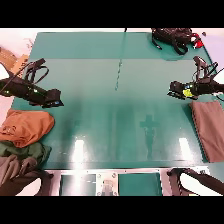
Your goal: Fold the shirts.
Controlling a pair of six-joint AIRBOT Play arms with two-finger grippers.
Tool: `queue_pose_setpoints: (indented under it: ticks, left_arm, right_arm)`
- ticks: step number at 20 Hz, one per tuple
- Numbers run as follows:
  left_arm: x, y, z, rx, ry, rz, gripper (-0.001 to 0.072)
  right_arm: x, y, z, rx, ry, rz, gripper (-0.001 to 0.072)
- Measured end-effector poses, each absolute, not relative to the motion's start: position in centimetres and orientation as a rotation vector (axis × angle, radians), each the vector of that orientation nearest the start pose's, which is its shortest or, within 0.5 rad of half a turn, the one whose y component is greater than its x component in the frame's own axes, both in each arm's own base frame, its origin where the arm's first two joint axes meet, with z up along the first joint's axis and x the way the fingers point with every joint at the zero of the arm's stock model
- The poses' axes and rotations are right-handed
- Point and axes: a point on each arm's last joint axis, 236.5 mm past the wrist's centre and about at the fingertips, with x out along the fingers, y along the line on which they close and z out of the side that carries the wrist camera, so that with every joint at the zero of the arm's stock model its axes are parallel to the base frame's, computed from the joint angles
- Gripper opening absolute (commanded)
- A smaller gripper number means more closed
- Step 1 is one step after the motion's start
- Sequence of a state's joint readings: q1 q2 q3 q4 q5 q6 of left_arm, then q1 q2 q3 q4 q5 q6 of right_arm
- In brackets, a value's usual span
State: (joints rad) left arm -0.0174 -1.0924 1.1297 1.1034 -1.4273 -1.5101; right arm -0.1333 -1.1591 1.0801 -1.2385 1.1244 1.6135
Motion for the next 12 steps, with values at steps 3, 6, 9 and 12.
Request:
queue_pose_setpoints:
  ticks: [3,6,9,12]
  left_arm:
    - [30.5,-10.9,7.1,-0.308,1.353,-0.387,0.0022]
    - [30.6,-10.3,6.9,-0.287,1.355,-0.368,0.0022]
    - [30.7,-8.2,6.0,-0.209,1.364,-0.298,0.0600]
    - [30.1,-3.5,3.9,-0.062,1.415,-0.130,0.0688]
  right_arm:
    - [37.4,2.0,3.8,0.422,1.170,0.035,0.0017]
    - [37.4,2.0,3.8,0.422,1.170,0.035,0.0017]
    - [37.4,2.0,3.8,0.422,1.170,0.035,0.0017]
    - [37.4,2.0,3.8,0.422,1.170,0.035,0.0017]
